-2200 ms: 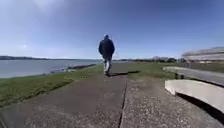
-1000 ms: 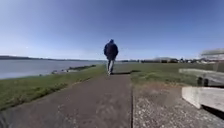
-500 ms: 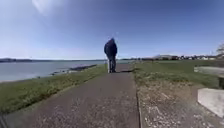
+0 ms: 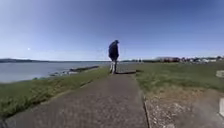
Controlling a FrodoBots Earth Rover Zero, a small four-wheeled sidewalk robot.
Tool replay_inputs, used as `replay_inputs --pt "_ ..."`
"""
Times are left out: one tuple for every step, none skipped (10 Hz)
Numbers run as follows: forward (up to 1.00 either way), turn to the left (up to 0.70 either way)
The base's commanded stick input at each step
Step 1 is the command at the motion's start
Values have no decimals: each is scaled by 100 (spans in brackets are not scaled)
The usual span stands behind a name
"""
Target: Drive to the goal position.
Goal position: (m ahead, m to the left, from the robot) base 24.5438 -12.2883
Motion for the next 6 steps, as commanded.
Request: replay_inputs --pt "70 0" --pt "70 0" --pt "70 0" --pt "70 0" --pt "70 0" --pt "70 0"
